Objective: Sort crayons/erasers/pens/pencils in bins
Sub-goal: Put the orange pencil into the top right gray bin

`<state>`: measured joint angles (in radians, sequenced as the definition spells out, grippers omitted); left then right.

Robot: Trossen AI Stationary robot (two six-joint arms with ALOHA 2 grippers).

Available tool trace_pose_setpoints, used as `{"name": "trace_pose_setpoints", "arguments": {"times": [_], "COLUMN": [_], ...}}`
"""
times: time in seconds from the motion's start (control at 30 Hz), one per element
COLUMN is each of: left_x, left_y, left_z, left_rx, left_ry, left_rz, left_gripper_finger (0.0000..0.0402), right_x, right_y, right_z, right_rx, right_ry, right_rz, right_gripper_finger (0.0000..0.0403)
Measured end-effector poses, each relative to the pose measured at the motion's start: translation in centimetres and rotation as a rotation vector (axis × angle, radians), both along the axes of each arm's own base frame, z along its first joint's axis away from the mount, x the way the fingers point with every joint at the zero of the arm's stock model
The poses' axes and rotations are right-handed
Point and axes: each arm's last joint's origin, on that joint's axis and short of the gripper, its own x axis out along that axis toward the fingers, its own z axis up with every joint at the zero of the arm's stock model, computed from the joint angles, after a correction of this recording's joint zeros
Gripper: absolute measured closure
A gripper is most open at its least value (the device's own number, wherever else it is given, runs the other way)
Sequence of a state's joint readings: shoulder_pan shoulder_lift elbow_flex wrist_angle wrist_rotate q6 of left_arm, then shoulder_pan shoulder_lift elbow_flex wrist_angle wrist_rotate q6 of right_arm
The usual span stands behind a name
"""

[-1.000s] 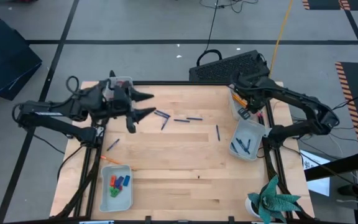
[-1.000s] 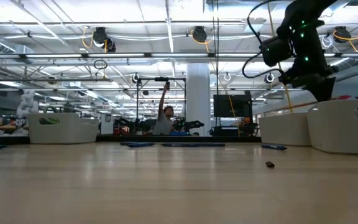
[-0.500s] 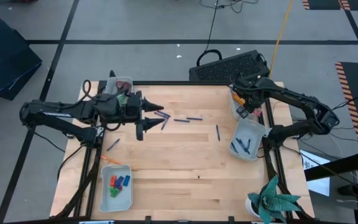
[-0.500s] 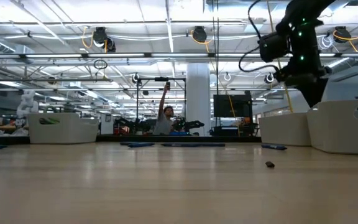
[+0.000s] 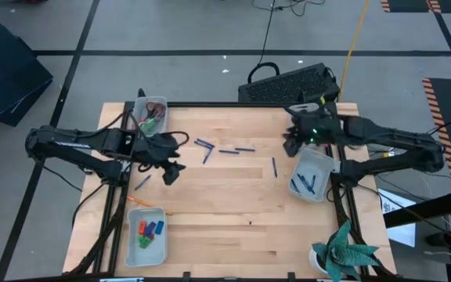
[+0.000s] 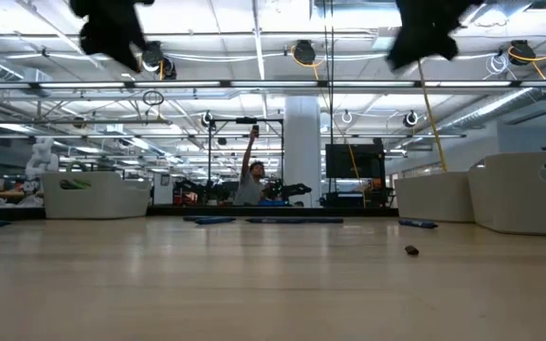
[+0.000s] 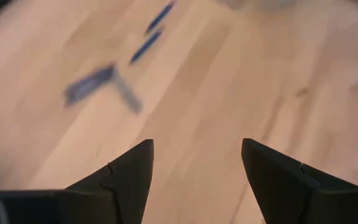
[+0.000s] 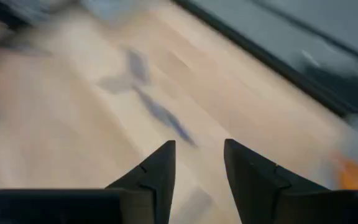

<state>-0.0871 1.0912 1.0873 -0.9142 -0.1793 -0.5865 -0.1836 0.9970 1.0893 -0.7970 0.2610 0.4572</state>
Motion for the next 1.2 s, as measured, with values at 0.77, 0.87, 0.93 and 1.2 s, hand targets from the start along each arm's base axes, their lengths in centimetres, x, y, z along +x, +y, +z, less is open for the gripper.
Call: {"name": "trace_pose_setpoints", "arguments": {"times": [0.77, 0.87, 0.93, 1.2], "left_x": [2.1, 4.4, 5.8, 8.0], "left_y": [-4.6, -5.5, -5.9, -7.2], "left_z": [-11.1, -12.5, -13.7, -17.3], "left_rx": [-0.438, -0.444, -0.437, -0.553], "left_ry": [0.701, 0.777, 0.823, 1.072], "left_rz": [0.015, -0.047, -0.039, -0.012], "left_gripper_finger": [0.0226, 0.0237, 0.0234, 0.0191], "right_x": [3.4, 3.1, 2.9, 2.0], "right_y": [5.3, 5.2, 5.2, 5.1], "right_z": [2.8, 2.5, 2.2, 2.1], "right_rx": [-0.330, -0.372, -0.391, -0.451], "right_ry": [-0.270, -0.216, -0.172, -0.105], "right_rz": [0.476, 0.514, 0.538, 0.596], "right_gripper_finger": [0.0277, 0.0277, 0.0277, 0.0277]}}
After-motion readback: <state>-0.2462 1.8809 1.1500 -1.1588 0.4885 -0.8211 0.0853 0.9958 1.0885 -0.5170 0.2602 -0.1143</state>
